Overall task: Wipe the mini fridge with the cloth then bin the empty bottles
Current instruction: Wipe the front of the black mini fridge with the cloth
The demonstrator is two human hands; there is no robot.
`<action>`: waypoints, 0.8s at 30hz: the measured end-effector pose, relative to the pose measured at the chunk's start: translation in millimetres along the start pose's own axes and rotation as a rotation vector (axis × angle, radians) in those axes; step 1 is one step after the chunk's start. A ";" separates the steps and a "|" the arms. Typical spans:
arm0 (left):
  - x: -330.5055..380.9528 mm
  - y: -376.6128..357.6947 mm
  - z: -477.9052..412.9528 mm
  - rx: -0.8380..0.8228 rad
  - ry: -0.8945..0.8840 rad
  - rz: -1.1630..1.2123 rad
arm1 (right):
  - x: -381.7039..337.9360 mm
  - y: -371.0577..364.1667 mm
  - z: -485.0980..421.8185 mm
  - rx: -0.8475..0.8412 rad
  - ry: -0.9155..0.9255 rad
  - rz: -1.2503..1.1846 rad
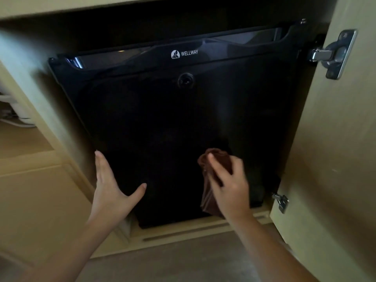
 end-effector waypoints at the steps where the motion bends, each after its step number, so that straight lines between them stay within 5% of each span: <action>1: -1.6 -0.6 0.3 -0.007 0.004 0.007 | 14.1 8.6 -1.3 0.042 -0.052 0.017; 4: -4.3 0.7 -0.6 -0.026 0.002 0.023 | 54.4 32.8 -3.7 0.135 -0.245 0.050; 13: -23.9 -2.0 13.5 -0.110 0.028 0.047 | 83.9 35.3 15.3 0.214 -0.415 -0.005; 24: -41.8 0.9 15.6 -0.178 0.001 0.033 | 18.8 -11.8 34.8 0.042 -0.214 0.055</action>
Point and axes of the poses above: each hand's wrist, its own z-axis away from the middle knuckle, its own y-axis out of the back of the hand, x = y × z, the point moved 5 cm from there along -z, towards the middle knuckle, and after that the axes turned 7 degrees about z, right-handed, at the moved point
